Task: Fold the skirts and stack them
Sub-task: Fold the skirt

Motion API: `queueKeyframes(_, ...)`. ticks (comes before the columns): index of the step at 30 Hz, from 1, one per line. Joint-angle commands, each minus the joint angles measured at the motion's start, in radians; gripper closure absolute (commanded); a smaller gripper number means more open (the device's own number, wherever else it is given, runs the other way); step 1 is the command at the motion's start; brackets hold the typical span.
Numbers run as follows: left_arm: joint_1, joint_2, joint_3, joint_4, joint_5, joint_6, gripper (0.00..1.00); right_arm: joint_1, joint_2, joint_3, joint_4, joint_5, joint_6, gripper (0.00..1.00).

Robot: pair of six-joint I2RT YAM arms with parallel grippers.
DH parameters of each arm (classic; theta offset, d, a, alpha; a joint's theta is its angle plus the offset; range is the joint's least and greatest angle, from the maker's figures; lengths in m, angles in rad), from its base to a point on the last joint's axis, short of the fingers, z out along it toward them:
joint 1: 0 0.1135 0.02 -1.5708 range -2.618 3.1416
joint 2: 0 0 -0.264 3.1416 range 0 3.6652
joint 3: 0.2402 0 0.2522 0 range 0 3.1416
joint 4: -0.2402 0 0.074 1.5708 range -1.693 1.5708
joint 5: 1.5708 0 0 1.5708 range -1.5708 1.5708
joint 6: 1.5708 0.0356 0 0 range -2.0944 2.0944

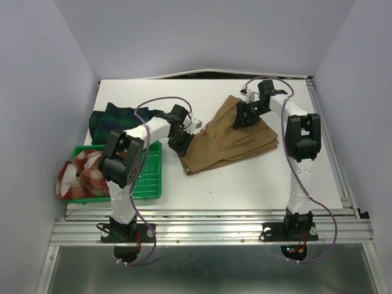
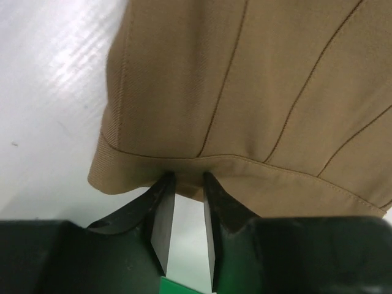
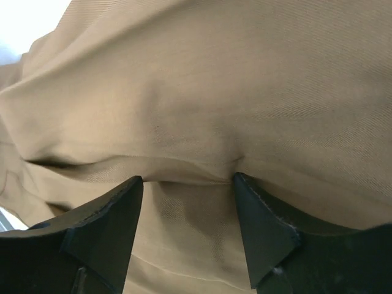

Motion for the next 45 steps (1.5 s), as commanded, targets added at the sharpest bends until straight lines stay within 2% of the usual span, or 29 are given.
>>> queueKeyframes(1, 0.023, 0.054, -0.012, 0.001, -0.077, -0.013, 0.66, -0.023, -0.007, -0.116, 0.021, 0.152, -0.116, 0.36)
queueKeyframes(3, 0.036, 0.097, 0.040, 0.003, -0.101, -0.015, 0.67, -0.023, -0.070, -0.257, 0.026, 0.165, -0.132, 0.38)
queueKeyframes(7, 0.056, 0.167, 0.164, 0.006, -0.156, -0.007, 0.74, -0.023, -0.189, -0.461, 0.028, 0.170, -0.150, 0.41)
queueKeyframes(11, 0.072, 0.244, 0.322, -0.017, -0.183, -0.005, 0.77, -0.023, -0.292, -0.575, 0.014, 0.202, -0.178, 0.42)
queueKeyframes(13, 0.082, 0.261, 0.355, -0.035, -0.151, 0.001, 0.77, -0.023, -0.331, -0.585, -0.027, 0.213, -0.213, 0.42)
queueKeyframes(15, 0.086, 0.244, 0.366, -0.042, -0.115, 0.028, 0.77, -0.023, -0.348, -0.569, -0.046, 0.234, -0.228, 0.42)
queueKeyframes(16, 0.091, 0.212, 0.366, -0.049, -0.041, 0.051, 0.75, -0.023, -0.367, -0.554, -0.057, 0.244, -0.248, 0.41)
queueKeyframes(19, 0.108, 0.110, 0.360, -0.052, 0.102, 0.161, 0.48, -0.023, -0.386, -0.439, -0.087, 0.255, -0.282, 0.36)
queueKeyframes(23, 0.109, 0.048, 0.453, -0.069, 0.146, 0.286, 0.35, -0.023, -0.372, -0.241, -0.135, 0.187, -0.306, 0.31)
queueKeyframes(26, 0.109, 0.111, 0.556, -0.132, 0.147, 0.359, 0.34, -0.023, -0.345, -0.123, -0.105, 0.199, -0.322, 0.28)
queueKeyframes(27, 0.109, 0.137, 0.636, -0.154, 0.147, 0.372, 0.33, -0.023, -0.316, -0.100, -0.094, 0.224, -0.331, 0.28)
queueKeyframes(30, 0.108, 0.274, 0.782, -0.276, 0.211, 0.428, 0.33, -0.023, -0.242, -0.020, -0.048, 0.274, -0.429, 0.28)
queueKeyframes(33, 0.094, 0.329, 0.844, -0.312, 0.225, 0.479, 0.34, -0.023, -0.191, 0.018, -0.008, 0.277, -0.483, 0.26)
queueKeyframes(36, 0.077, 0.359, 0.843, -0.306, 0.225, 0.514, 0.34, -0.023, -0.141, 0.040, 0.058, 0.268, -0.512, 0.23)
queueKeyframes(40, 0.059, 0.388, 0.834, -0.313, 0.235, 0.551, 0.34, -0.023, -0.059, 0.106, 0.011, 0.239, -0.558, 0.20)
queueKeyframes(45, 0.049, 0.398, 0.772, -0.316, 0.221, 0.561, 0.35, -0.023, -0.029, 0.064, -0.008, 0.248, -0.625, 0.21)
